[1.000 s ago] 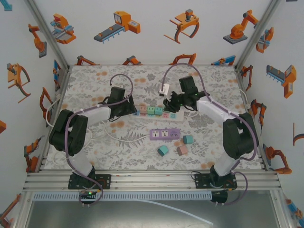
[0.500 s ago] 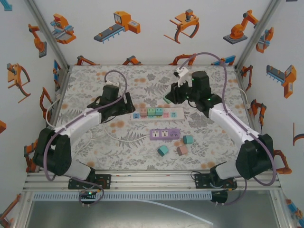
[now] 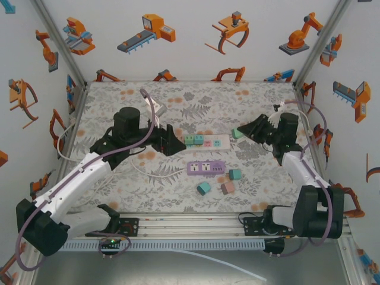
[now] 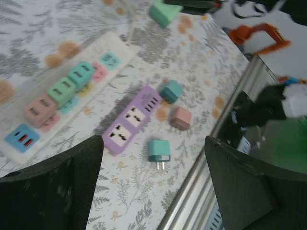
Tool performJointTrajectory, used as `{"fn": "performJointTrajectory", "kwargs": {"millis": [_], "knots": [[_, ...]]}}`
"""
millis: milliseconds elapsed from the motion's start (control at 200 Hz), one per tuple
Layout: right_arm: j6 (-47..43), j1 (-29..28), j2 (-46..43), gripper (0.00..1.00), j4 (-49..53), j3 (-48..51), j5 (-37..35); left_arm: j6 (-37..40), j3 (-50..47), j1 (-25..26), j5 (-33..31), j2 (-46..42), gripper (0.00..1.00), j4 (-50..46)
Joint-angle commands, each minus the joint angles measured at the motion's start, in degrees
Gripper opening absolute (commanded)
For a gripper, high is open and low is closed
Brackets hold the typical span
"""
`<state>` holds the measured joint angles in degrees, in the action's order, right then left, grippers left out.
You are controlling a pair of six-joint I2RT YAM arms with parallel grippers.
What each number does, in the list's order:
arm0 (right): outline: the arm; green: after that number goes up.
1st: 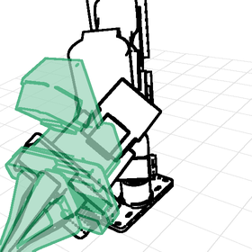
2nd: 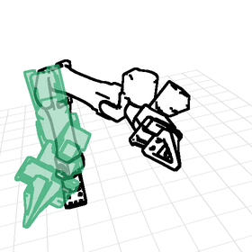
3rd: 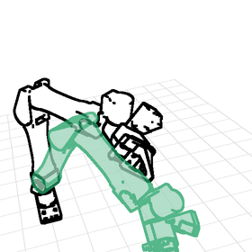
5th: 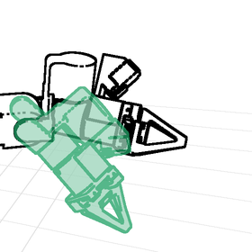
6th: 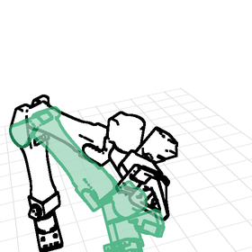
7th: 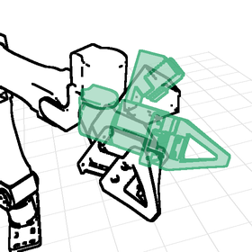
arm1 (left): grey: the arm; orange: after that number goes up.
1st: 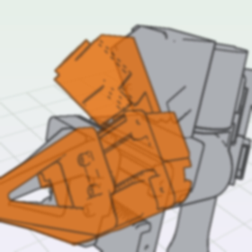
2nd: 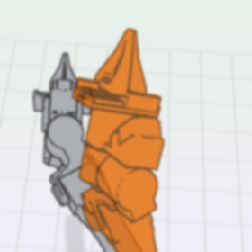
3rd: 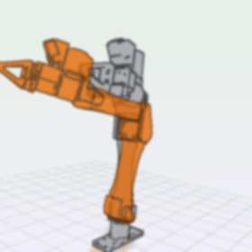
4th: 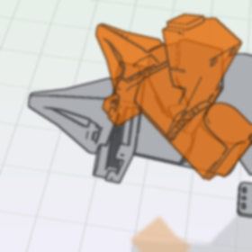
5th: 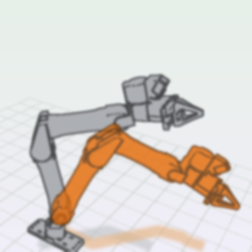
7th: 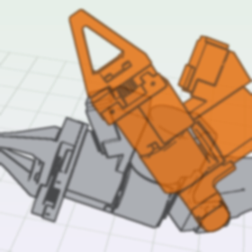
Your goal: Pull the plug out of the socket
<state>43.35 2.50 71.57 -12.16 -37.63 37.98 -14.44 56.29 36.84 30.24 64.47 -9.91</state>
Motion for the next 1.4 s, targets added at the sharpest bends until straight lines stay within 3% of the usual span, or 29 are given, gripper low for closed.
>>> {"fn": "performJointTrajectory", "kwargs": {"millis": [0,140,355,631,781,1061,1392], "knots": [[4.5,0.5,-0.5,0.2,-6.3,3.6,1.5,6.3,2.3,3.6,10.1,-0.2,0.8,-0.1],[4.1,0.5,1.6,0.2,-8.9,7.9,1.4,9.6,3.5,8.7,10.5,-0.4,0.85,-0.3],[2.4,0.5,6.2,0.21,-13.2,12.2,1.7,12.6,5.7,11.0,10.0,0.3,1.0,-2.0],[0.6,0.5,11.2,0.25,-15.4,15.5,0.5,14.3,6.2,11.4,5.7,0.6,0.97,-4.0],[-0.5,0.5,12.5,0.36,-14.9,16.4,-0.5,15.0,6.6,11.4,2.0,1.3,0.97,-5.7],[-3.3,0.5,10.4,0.5,-10.0,16.4,-3.6,15.4,6.7,11.5,0.1,2.5,0.97,-6.2],[-11.4,0.5,-2.1,0.57,7.5,12.6,-12.6,15.2,7.5,11.5,-7.1,3.7,0.97,-8.3]]}}
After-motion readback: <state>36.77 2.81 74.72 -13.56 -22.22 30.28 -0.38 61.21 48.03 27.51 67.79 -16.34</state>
